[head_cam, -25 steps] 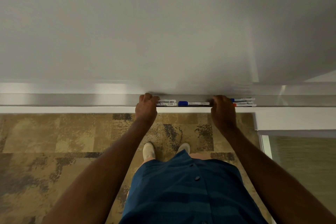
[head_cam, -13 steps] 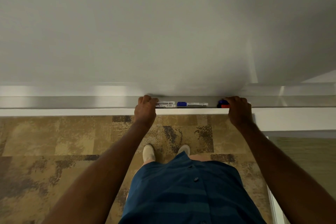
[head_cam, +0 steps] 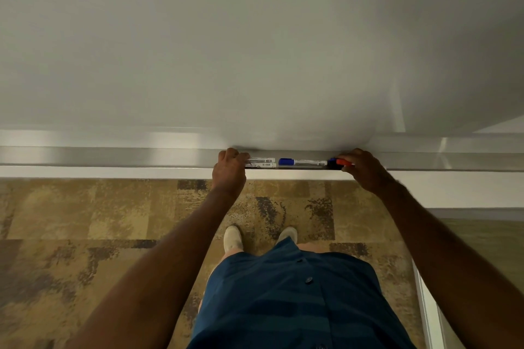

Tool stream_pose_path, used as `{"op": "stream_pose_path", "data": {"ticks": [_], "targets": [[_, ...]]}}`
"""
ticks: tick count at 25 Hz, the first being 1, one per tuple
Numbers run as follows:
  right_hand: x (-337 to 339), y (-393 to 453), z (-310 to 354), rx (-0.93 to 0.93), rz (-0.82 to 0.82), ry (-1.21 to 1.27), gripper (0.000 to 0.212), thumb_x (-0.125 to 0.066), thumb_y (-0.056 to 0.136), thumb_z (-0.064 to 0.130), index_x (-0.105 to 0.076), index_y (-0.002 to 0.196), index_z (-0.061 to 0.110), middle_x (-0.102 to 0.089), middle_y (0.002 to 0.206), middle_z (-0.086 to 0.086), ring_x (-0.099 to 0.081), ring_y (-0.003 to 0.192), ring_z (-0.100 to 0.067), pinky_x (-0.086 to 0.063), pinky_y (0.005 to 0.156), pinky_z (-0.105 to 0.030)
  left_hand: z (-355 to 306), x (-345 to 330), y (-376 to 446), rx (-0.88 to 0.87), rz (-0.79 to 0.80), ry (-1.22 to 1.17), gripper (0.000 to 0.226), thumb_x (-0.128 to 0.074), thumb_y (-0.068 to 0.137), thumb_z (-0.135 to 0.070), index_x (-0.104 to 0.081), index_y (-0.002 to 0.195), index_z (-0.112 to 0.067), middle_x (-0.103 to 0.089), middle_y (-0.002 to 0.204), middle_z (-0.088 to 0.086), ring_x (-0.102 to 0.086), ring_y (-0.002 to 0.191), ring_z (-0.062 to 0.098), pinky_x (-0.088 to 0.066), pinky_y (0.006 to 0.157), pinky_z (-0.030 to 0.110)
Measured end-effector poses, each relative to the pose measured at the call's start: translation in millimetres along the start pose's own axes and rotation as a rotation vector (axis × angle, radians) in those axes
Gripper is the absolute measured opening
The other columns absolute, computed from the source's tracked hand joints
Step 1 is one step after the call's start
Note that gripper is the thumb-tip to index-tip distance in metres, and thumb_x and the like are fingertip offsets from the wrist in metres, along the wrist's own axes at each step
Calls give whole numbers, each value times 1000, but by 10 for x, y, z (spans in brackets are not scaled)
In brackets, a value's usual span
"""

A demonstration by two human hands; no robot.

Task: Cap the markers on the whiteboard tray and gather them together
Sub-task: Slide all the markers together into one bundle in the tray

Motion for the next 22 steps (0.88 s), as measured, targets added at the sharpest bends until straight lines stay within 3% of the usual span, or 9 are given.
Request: {"op": "stream_pose_path", "data": {"ticks": [4,9,13,16,19,22], "targets": [[-78,11,326,78,-60,-197,37,-52,104,25,-56,138,9,-57,132,-18,-57,117,-34,-50,98,-45,22,6,3,6,3,-7,41,-56,92,1,-65,128,-15,-58,128,13,-49,121,31,-58,81,42],[-199,-79,906,272,-167,-269,42,-54,102,30,-54,137,6,-61,128,-16,-65,106,-28,-58,89,-37,30,25,2,7,-4,-15,40,-58,92,0,-65,128,-16,-58,128,13,-50,121,31,-59,82,43],[-323,48,1603,436,-244,-306,42,-60,99,31,-54,135,9,-62,127,-13,-62,111,-27,-55,93,-38,30,27,-2,14,3,-17,40,-58,93,-1,-64,130,-16,-57,130,12,-48,123,30,-58,85,41],[-431,199,2042,459,-291,-363,39,-51,104,35,-56,135,12,-64,127,-8,-62,114,-27,-51,97,-39,60,19,17,35,7,-44,40,-57,94,-1,-66,129,-19,-58,129,10,-48,123,29,-55,90,39],[-483,249,2299,443,-379,-485,30,-56,101,39,-67,122,20,-70,108,0,-66,94,-23,-52,79,-34,152,26,51,75,-18,-134,37,-57,96,-5,-69,127,-21,-62,121,7,-49,116,27,-50,90,35],[-502,263,2384,428,-412,-530,24,-63,95,28,-68,118,21,-70,101,1,-66,86,-22,-52,72,-32,237,37,86,111,-58,-217,32,-60,95,-5,-73,121,-20,-66,115,6,-52,111,27,-48,89,33]]}}
Point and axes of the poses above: each hand's wrist, its own y-axis towards the middle knuckle, its own x-axis out of the back of the hand, z = x × y, the point moved 7 cm from there along y, towards the middle knuckle
